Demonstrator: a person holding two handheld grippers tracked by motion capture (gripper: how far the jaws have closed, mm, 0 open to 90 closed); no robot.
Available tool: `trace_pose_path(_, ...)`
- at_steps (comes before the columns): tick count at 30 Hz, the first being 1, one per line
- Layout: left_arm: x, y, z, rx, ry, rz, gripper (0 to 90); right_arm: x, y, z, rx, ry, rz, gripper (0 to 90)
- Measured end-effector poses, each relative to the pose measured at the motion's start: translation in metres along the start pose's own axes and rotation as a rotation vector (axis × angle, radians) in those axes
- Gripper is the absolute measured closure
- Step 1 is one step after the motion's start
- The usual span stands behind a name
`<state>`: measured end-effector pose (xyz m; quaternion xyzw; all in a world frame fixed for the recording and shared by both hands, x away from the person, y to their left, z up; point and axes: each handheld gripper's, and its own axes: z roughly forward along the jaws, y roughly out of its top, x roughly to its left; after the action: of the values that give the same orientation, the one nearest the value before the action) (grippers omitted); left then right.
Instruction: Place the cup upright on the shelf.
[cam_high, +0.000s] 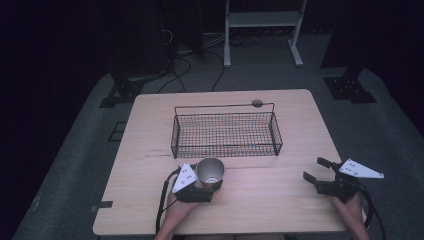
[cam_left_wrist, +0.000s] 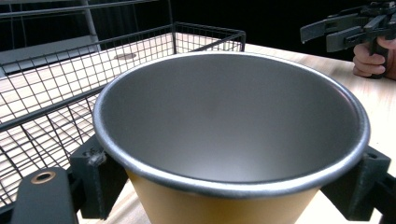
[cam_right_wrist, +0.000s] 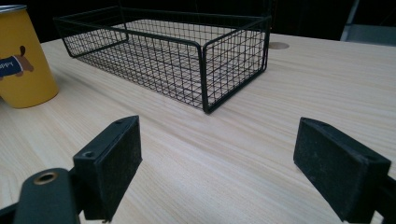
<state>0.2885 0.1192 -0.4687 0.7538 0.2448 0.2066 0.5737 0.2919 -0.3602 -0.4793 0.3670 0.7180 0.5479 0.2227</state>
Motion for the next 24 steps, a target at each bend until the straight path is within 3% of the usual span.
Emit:
trace_pose_path(11, 0.0, 0.006, 0.001, -0.014, -0.003, -0.004, 14.1, 0.0, 0.0, 0.0, -0.003, 0.0, 0.006, 14.1)
trace_pose_path(24, 0.006, 0.035, 0.009, -0.037, -0.033, 0.029, 14.2, -0.001, 0.0, -0.001, -0.006, 0.001, 0.007, 14.1)
